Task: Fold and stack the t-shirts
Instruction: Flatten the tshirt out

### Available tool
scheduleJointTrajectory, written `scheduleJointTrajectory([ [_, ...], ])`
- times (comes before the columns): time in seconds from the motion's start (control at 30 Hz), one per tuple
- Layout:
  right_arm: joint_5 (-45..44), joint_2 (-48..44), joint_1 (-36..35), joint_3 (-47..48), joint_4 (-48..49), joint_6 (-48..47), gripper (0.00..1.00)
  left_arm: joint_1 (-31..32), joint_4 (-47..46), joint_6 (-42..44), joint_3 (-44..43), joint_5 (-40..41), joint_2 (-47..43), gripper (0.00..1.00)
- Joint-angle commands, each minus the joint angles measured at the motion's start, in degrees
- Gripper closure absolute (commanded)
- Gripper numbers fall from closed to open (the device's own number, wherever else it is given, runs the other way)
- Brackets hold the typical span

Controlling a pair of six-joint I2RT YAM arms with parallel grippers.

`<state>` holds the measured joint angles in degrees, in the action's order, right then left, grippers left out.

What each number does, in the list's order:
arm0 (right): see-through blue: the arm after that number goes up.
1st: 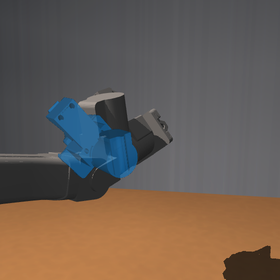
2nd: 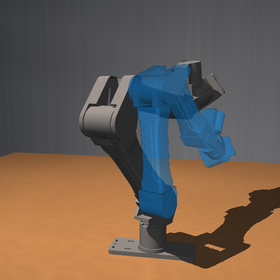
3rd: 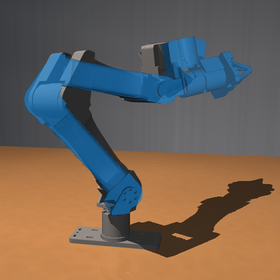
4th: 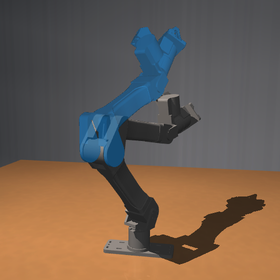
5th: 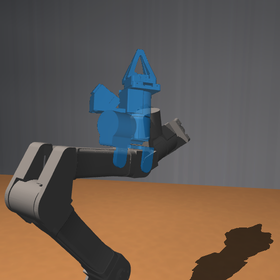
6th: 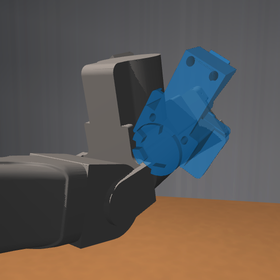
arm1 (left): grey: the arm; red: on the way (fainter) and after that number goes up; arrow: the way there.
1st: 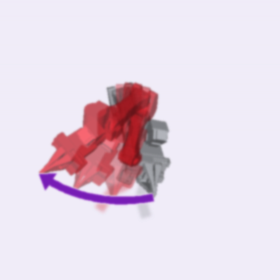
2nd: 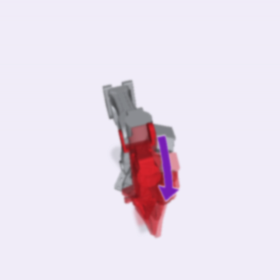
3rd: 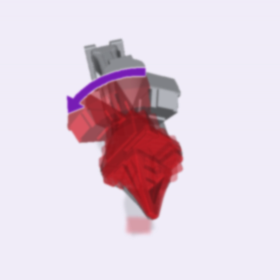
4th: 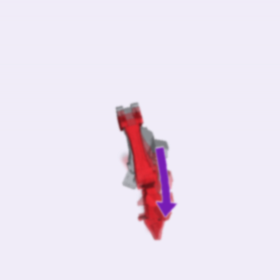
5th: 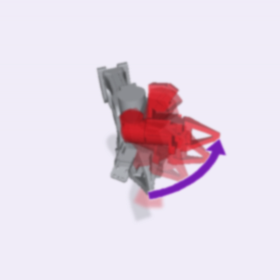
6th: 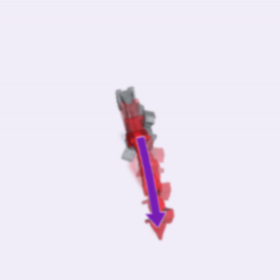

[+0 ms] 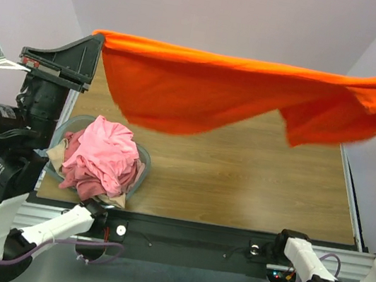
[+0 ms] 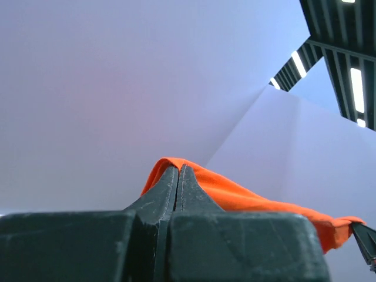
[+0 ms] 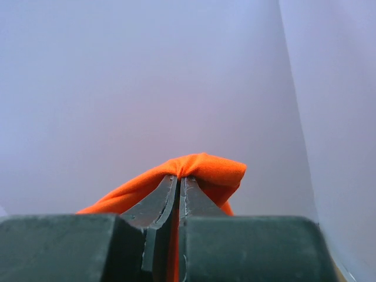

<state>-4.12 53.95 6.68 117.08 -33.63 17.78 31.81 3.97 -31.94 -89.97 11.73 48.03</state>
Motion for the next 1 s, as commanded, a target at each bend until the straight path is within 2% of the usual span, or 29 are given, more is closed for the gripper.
scheduleJointTrajectory([
  [0.0,-2.3,1.5,0.1,2.7,-4.0,-0.2,0.99,0.3,2.6,1.2,-0.1,-2.1,3.8,1.00],
  [0.2,-3.2,6.0,0.1,1.5,-3.5,-1.5,0.99,0.3,1.5,3.1,-0.4,2.9,7.9,1.00],
  [0.37,-3.7,12.0,0.1,-8.4,1.8,-3.0,0.99,-0.2,0.1,2.9,1.6,12.5,15.5,1.00],
  [0.43,-3.1,16.3,0.1,-11.9,5.3,-3.6,0.99,-2.1,-0.1,2.4,1.7,12.5,22.4,1.00],
  [0.47,-2.7,17.9,0.1,-14.7,7.2,-3.7,0.99,-5.4,-0.2,1.2,1.6,10.7,25.2,1.00],
  [0.57,-1.9,26.4,0.1,-19.2,10.6,-3.8,0.98,-9.6,-0.5,0.0,-2.8,5.5,39.0,1.00],
  [0.6,-1.9,28.8,0.1,-20.0,11.6,-3.7,0.98,-9.9,-0.1,0.4,-4.8,5.2,47.2,0.89],
  [0.63,-1.9,34.4,0.1,-20.3,12.4,-3.5,0.98,-10.4,0.6,1.3,-7.6,4.7,51.6,0.53],
  [0.67,-1.4,37.3,0.1,-20.0,12.9,-3.5,0.97,-10.5,1.6,1.7,-14.6,4.3,56.0,0.25],
  [0.7,0.0,40.3,0.1,-18.3,12.9,-3.8,0.93,-10.8,5.9,1.9,-19.4,4.2,65.0,0.02],
  [0.73,0.8,44.1,0.1,-16.8,12.9,-3.8,0.89,-10.9,8.9,2.1,-24.8,3.9,69.4,0.02],
  [0.77,1.7,50.5,0.1,-15.1,12.8,-4.2,0.81,-11.0,12.3,2.0,-36.6,4.1,73.4,0.02],
  [0.8,3.3,53.8,0.1,-10.9,12.3,-4.6,0.55,-11.1,18.5,1.7,-42.2,3.7,80.3,0.02],
  [0.87,3.9,58.4,0.1,-8.7,11.0,-5.0,0.32,-11.1,20.5,1.5,-49.9,2.9,83.4,0.02],
  [0.9,5.2,58.7,0.1,-8.4,10.9,-5.1,0.03,-11.1,19.9,1.6,-48.8,2.2,83.5,0.02],
  [0.97,6.5,57.9,0.1,-10.3,11.0,-5.2,0.00,-11.0,13.6,2.1,-42.7,1.5,78.4,0.02],
])
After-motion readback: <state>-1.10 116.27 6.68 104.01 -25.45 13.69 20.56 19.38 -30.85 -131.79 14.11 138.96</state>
